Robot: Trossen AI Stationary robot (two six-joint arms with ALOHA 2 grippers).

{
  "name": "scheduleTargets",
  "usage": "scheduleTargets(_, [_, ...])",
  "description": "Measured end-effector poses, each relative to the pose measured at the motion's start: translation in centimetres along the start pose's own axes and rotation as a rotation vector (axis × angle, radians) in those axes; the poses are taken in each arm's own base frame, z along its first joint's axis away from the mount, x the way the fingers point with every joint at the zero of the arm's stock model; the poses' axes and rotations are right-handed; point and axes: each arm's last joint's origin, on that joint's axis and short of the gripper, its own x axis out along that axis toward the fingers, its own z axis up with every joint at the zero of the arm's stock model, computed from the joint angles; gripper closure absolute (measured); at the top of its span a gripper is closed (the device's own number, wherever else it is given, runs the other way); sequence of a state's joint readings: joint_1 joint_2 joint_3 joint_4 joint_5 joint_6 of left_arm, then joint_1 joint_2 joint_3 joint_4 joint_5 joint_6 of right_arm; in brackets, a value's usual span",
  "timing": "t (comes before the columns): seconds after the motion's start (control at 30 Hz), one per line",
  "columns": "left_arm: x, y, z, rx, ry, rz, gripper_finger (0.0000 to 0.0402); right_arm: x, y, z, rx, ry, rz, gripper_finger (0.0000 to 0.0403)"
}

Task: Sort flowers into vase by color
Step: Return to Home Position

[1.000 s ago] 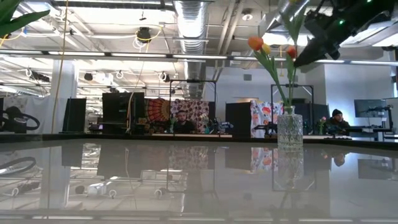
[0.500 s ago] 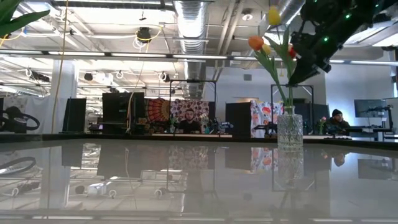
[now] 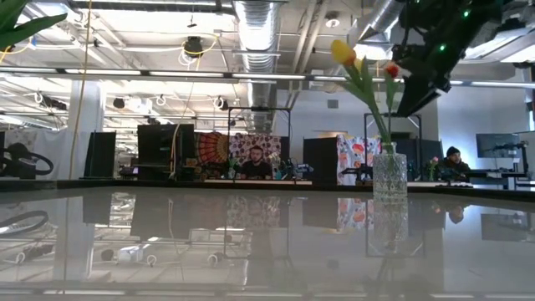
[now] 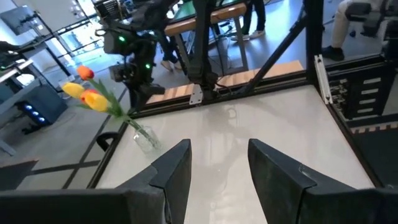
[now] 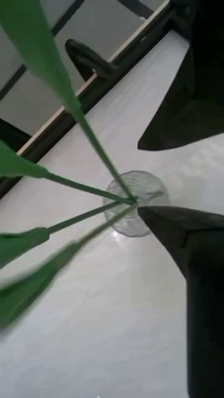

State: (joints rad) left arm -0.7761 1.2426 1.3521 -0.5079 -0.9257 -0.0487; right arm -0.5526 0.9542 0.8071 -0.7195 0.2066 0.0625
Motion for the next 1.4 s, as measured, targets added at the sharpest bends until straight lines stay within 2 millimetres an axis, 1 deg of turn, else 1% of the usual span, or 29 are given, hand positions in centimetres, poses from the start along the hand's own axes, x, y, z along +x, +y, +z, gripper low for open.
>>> scheduleTargets(0.13, [-0.4,0.5,0.2,-0.011,-0.009,-0.006,0.0253,-1.6,-0.2,0.7,-0.004,0.031,0.007,0.0202])
scheduleTargets(0.27, [-1.3,2.2,0.7,-0.023,-0.037,0.006,0.0253,-2.7,0.2,1.1,-0.015,0.047,0.084,0.0199])
scheduleTargets(0.4, [-2.7,5.4,1.1,-0.033,-0.069,0.050,0.0253,-3.7,1.1,0.7,-0.046,0.038,0.215,0.0206])
scheduleTargets(0.53, [-3.8,9.1,0.4,-0.054,-0.038,0.133,0.0253,-5.4,1.8,0.2,-0.053,-0.022,0.299,0.0218])
scheduleTargets(0.63, [-4.6,11.3,-0.3,-0.077,-0.010,0.167,0.0253,-6.8,2.2,-0.3,-0.074,-0.143,0.367,0.0229])
scheduleTargets(0.73, [-5.8,13.2,-1.0,-0.088,0.012,0.198,0.0253,-7.2,2.7,-1.6,-0.093,-0.274,0.439,0.0242])
scheduleTargets(0.9, [-7.3,15.6,-3.3,-0.102,0.003,0.307,0.0253,-6.4,2.9,-5.1,-0.069,-0.415,0.532,0.0267])
scheduleTargets(1.0, [-8.9,16.8,-4.7,-0.132,-0.037,0.344,0.0253,-5.6,3.0,-6.7,-0.027,-0.487,0.579,0.0283])
scheduleTargets(1.1, [-10.6,17.7,-6.7,-0.163,-0.098,0.382,0.0253,-4.8,3.2,-7.9,-0.004,-0.537,0.622,0.0302])
scheduleTargets(1.2, [-12.0,18.2,-8.9,-0.196,-0.167,0.427,0.0253,-4.2,3.3,-8.8,-0.002,-0.569,0.639,0.0325])
scheduleTargets(1.3, [-13.6,18.6,-10.8,-0.248,-0.240,0.443,0.0253,-4.0,3.3,-9.0,0.013,-0.618,0.646,0.0347])
scheduleTargets(1.4, [-15.2,19.1,-12.4,-0.304,-0.289,0.481,0.0253,-3.8,3.3,-9.0,0.017,-0.630,0.648,0.0368])
